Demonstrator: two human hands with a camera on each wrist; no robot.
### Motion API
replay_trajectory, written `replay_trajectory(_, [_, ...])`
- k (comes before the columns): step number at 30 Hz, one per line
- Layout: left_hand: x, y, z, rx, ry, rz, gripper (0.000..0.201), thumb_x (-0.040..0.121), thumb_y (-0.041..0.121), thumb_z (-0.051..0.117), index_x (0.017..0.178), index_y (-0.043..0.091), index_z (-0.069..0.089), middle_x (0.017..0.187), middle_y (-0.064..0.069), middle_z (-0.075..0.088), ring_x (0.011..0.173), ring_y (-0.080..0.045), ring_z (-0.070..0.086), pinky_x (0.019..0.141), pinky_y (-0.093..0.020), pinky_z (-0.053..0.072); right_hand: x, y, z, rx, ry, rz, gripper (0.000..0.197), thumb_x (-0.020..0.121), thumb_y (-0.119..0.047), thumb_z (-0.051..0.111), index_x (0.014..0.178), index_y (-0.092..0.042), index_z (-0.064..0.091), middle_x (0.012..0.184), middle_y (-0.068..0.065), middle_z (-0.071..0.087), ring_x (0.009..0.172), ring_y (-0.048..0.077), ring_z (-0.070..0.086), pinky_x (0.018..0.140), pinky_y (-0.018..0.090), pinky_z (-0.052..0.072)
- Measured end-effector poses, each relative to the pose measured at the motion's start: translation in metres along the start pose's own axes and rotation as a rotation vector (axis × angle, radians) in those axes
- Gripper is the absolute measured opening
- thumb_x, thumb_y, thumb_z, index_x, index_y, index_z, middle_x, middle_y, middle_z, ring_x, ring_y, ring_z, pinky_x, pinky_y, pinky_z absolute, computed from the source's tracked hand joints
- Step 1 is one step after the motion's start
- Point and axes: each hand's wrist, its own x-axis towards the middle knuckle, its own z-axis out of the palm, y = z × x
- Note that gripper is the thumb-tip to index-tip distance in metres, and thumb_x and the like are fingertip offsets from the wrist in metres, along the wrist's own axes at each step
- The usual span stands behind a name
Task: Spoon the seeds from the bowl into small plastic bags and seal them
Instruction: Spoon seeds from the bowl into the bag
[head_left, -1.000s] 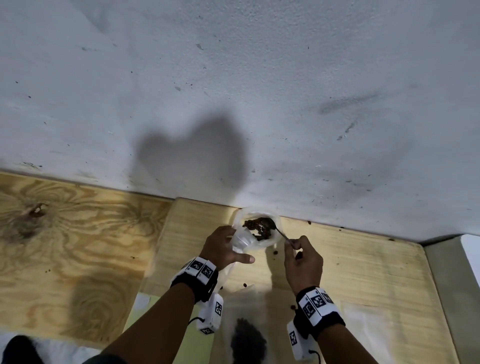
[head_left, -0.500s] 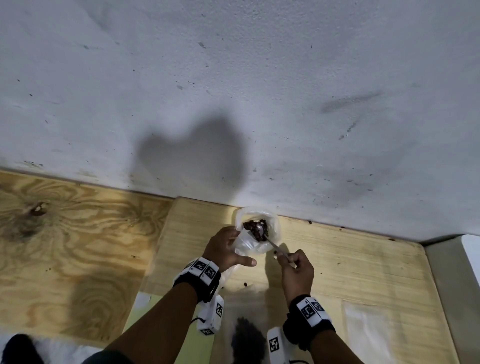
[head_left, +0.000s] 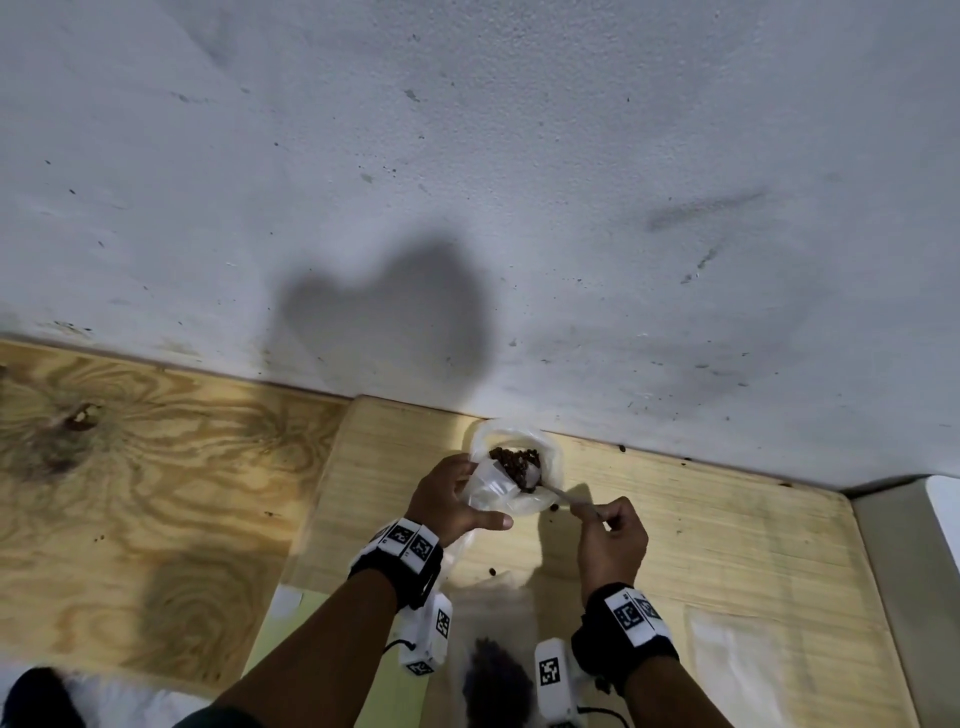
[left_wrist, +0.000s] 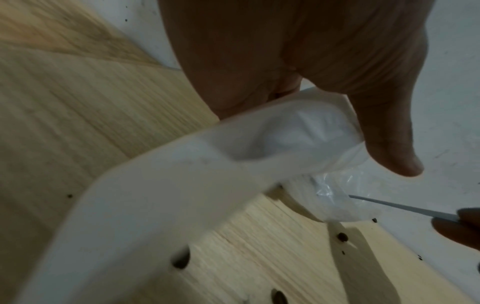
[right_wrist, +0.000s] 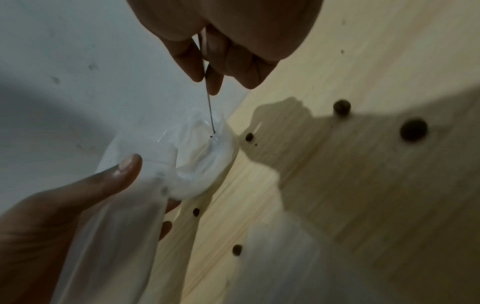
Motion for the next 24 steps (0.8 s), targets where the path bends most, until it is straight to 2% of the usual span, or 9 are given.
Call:
replay_trajectory(5, [0.0,0.0,0.002,0.0,-0.046,0.02,0.121,0.028,0.062,0.09,0.135,0.024,0.049,0.133,0.01,0.055,0.119,-0.011,0.056,0.101,-0.035,0.05,0.004,-0.004,0.003,-0.03,-0.033,0.012,0.032,0.076,-0.005,0.072,0.062,-0.011,0.044,0.059,0.0,0.043,0.058,0.018,0.04,0.061,0.031,0.036])
replay_trajectory(7, [0.001,0.001,0.003,0.004,-0.066,0.034,0.109,0.03,0.058,0.092,0.127,0.026,0.053,0.128,0.013,0.057,0.117,-0.01,0.057,0.1,-0.035,0.05,0.008,0.002,0.01,0.001,-0.058,0.079,0.037,0.073,-0.008,0.075,0.058,-0.017,0.042,0.057,0.0,0.04,0.057,0.018,0.038,0.06,0.031,0.036])
replay_trajectory(9, [0.0,0.003,0.003,0.002,-0.075,0.053,0.086,0.039,0.043,0.096,0.114,0.033,0.055,0.122,0.014,0.059,0.114,-0.01,0.057,0.099,-0.034,0.05,0.011,0.006,0.016,0.025,-0.091,0.177,0.041,0.066,-0.016,0.078,0.054,-0.021,0.04,0.057,0.004,0.039,0.057,0.018,0.036,0.058,0.033,0.034])
replay_trajectory(10, [0.001,0.003,0.003,-0.003,-0.084,0.059,0.082,0.042,0.037,0.096,0.112,0.035,0.053,0.121,0.014,0.058,0.113,-0.01,0.057,0.099,-0.033,0.049,0.012,0.008,0.017,0.039,-0.106,0.233,0.041,0.065,-0.017,0.079,0.053,-0.021,0.04,0.057,0.005,0.039,0.056,0.018,0.036,0.056,0.033,0.034])
replay_trajectory(11, [0.001,0.003,0.002,-0.012,-0.092,0.065,0.084,0.043,0.035,0.097,0.114,0.034,0.053,0.121,0.013,0.058,0.114,-0.011,0.056,0.1,-0.033,0.049,0.014,0.011,0.019,0.054,-0.117,0.286,0.042,0.067,-0.014,0.08,0.051,-0.022,0.041,0.056,0.006,0.039,0.053,0.018,0.035,0.053,0.032,0.033])
replay_trajectory(13, [0.002,0.002,0.0,-0.01,-0.096,0.055,0.097,0.04,0.041,0.096,0.125,0.026,0.052,0.125,0.012,0.057,0.117,-0.012,0.056,0.101,-0.035,0.049,0.019,0.016,0.019,0.072,-0.12,0.363,0.044,0.074,-0.004,0.073,0.048,-0.021,0.042,0.053,0.005,0.038,0.049,0.018,0.031,0.047,0.029,0.028])
replay_trajectory(16, [0.005,0.001,-0.005,-0.012,-0.071,0.015,0.116,0.035,0.049,0.094,0.137,0.02,0.047,0.131,0.01,0.056,0.119,-0.014,0.056,0.1,-0.033,0.049,0.027,0.019,0.013,0.069,-0.101,0.394,0.041,0.076,0.002,0.062,0.048,-0.02,0.042,0.057,0.006,0.037,0.052,0.019,0.029,0.046,0.029,0.024])
replay_trajectory(20, [0.006,0.004,-0.008,-0.014,-0.046,0.016,0.112,0.034,0.047,0.095,0.134,0.021,0.05,0.128,0.008,0.058,0.114,-0.013,0.059,0.095,-0.029,0.051,0.028,0.004,-0.003,0.128,-0.137,0.369,0.046,0.073,0.001,0.073,0.052,-0.022,0.039,0.055,0.004,0.037,0.043,0.017,0.029,0.044,0.027,0.025])
replay_trajectory(24, [0.006,0.003,-0.006,-0.029,-0.062,-0.001,0.115,0.033,0.046,0.095,0.136,0.02,0.05,0.13,0.008,0.058,0.115,-0.013,0.059,0.096,-0.031,0.052,0.025,-0.011,-0.022,0.199,-0.164,0.273,0.046,0.077,0.002,0.071,0.052,-0.021,0.04,0.067,0.012,0.043,0.042,0.015,0.027,0.045,0.026,0.024])
